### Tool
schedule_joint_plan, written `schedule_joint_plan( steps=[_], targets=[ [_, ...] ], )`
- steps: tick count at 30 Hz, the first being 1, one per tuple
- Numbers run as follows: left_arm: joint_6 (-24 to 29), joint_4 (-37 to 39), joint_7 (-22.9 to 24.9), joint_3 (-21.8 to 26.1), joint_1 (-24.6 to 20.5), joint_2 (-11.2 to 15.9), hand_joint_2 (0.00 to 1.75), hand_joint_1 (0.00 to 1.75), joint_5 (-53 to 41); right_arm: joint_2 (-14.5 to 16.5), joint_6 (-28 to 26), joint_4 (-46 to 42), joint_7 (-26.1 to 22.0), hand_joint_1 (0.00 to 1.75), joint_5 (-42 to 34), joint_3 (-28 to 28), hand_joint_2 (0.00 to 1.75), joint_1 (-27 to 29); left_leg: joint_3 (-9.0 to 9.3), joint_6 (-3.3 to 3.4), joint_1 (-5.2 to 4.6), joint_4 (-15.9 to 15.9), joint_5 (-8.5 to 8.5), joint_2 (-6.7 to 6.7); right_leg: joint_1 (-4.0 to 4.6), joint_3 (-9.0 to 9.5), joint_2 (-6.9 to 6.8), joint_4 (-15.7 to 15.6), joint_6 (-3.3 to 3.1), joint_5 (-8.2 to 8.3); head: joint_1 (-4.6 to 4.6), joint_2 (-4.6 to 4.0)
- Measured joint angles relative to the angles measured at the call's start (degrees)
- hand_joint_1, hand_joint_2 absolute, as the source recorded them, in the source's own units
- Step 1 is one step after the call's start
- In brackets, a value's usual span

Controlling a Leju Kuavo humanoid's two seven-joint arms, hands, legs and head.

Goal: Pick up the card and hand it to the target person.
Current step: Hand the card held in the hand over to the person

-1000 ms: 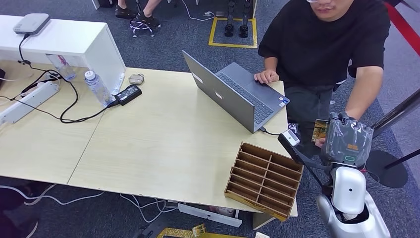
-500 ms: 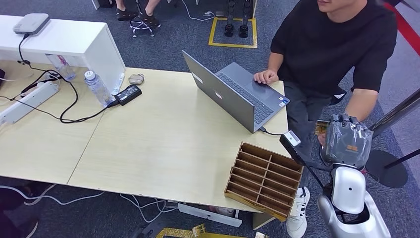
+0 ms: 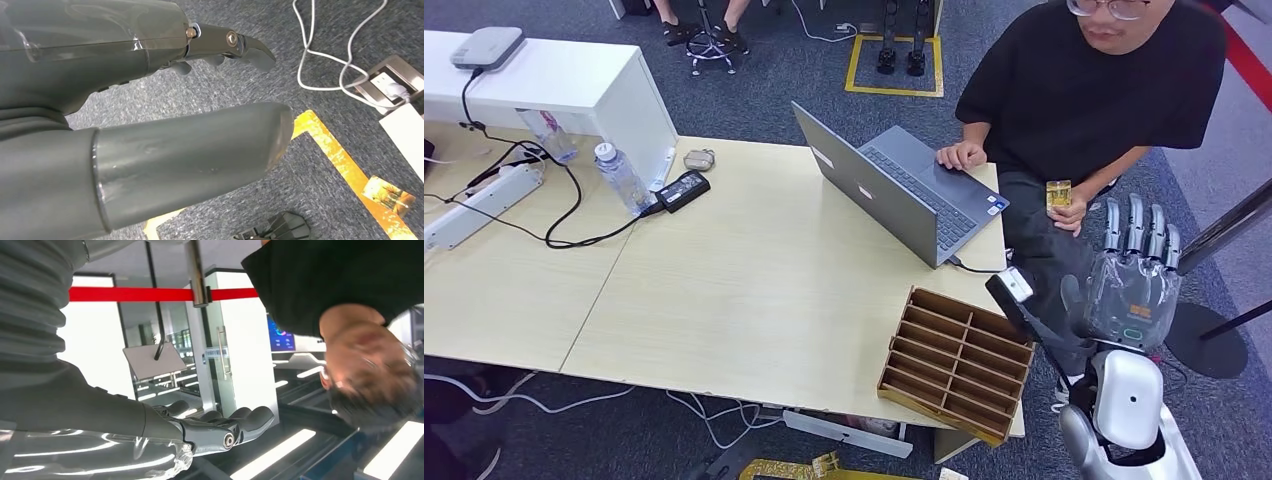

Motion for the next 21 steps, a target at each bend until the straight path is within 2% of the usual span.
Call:
schedule_joint_plan(
  steps=[7,11,16,21],
  targets=[
    [1.4,0.0,-0.2,0.0,1.3,0.1,0.00,0.00,1.5,3.0,-7.1,-6.4,-1.7,0.00,-3.4,0.4,1.75,5.0,-0.01,0.00,0.01,0.0,0.00,-0.01,0.00,0.00,-0.02,0.0,-0.01,-0.01,0.00,0.00],
    [2.1,0.0,-0.3,0.3,1.8,0.1,0.00,0.00,2.4,4.6,-12.9,-8.9,-3.1,0.00,-9.6,1.1,1.75,8.7,-0.01,0.00,0.01,0.0,0.00,-0.01,0.00,0.00,-0.02,0.0,-0.01,-0.01,0.00,0.00],
    [2.8,0.0,0.1,0.6,1.9,0.1,0.00,0.00,3.2,6.9,-18.7,-9.2,-8.0,0.00,-17.9,2.6,1.75,13.4,-0.01,0.00,0.01,0.0,0.00,-0.01,0.00,0.00,-0.02,0.0,-0.01,-0.01,-0.01,0.00],
    [3.4,0.0,0.4,1.0,2.0,0.0,0.00,0.00,3.3,9.1,-20.6,-7.6,-11.9,0.00,-26.5,4.1,1.75,15.8,-0.01,-0.01,0.02,0.0,0.00,-0.01,0.02,0.00,-0.01,0.0,-0.02,-0.02,0.00,0.00]
  ],
)
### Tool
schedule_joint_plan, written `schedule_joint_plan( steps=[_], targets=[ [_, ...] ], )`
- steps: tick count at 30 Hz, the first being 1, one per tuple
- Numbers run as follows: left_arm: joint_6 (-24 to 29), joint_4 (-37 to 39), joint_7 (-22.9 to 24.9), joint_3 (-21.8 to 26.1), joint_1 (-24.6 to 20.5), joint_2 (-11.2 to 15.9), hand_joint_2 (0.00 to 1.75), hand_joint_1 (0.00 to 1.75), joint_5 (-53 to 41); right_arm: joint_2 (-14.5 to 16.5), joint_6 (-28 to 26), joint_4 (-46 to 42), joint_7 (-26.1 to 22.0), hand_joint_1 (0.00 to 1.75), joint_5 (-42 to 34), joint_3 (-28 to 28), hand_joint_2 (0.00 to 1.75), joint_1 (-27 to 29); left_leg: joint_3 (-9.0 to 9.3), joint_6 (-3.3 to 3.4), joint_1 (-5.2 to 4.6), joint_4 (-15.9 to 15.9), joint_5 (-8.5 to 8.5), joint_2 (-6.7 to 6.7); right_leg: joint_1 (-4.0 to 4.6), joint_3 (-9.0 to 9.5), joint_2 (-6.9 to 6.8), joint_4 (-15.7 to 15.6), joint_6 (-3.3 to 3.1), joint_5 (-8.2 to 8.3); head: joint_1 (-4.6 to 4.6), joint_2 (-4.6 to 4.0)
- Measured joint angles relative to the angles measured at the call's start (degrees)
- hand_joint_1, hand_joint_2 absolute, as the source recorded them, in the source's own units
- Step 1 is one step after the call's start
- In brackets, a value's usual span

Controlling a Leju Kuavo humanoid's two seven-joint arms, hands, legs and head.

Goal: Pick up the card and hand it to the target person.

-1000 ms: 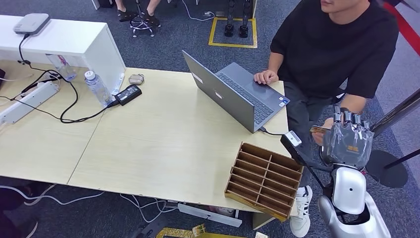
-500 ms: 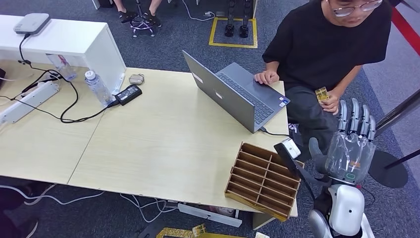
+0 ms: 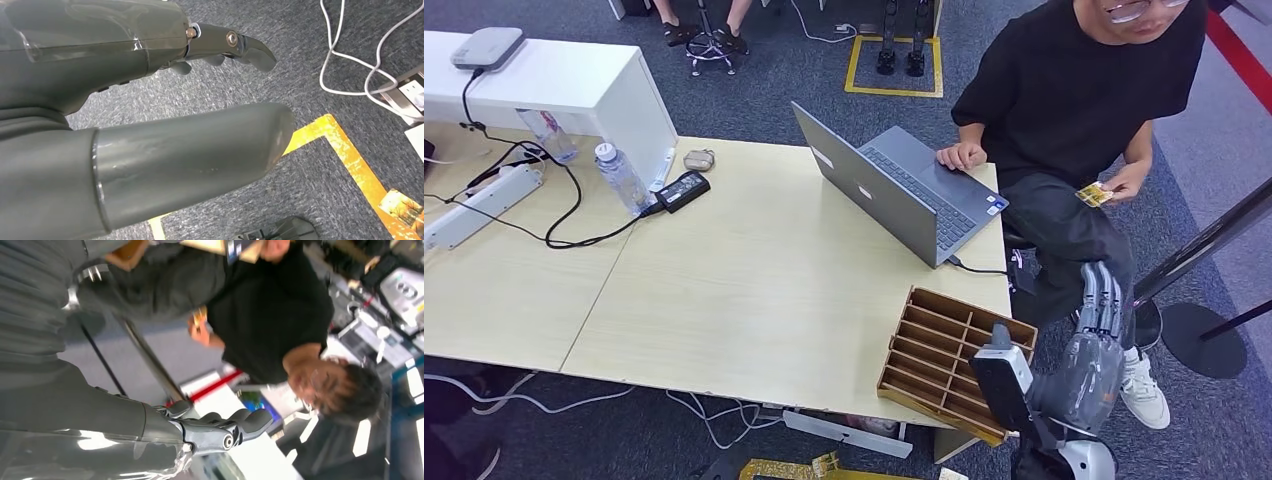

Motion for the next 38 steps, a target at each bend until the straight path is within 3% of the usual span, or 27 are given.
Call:
schedule_joint_plan(
  steps=[8,38],
  targets=[
    [0.5,0.0,0.7,0.9,0.1,0.0,0.00,0.00,0.4,1.9,-2.0,3.3,-6.1,0.00,-7.5,1.9,1.75,1.1,0.00,0.00,-0.01,0.0,0.00,0.00,-0.01,0.00,0.00,0.0,0.00,0.00,0.00,0.00],
    [0.5,0.0,0.6,2.4,0.2,-0.3,0.00,0.00,1.3,2.9,-4.8,10.1,-10.1,0.00,-17.9,4.0,1.75,3.2,0.00,0.00,-0.01,0.0,0.00,0.01,-0.01,-0.01,0.01,0.0,0.00,0.00,0.00,0.00]
  ],
)
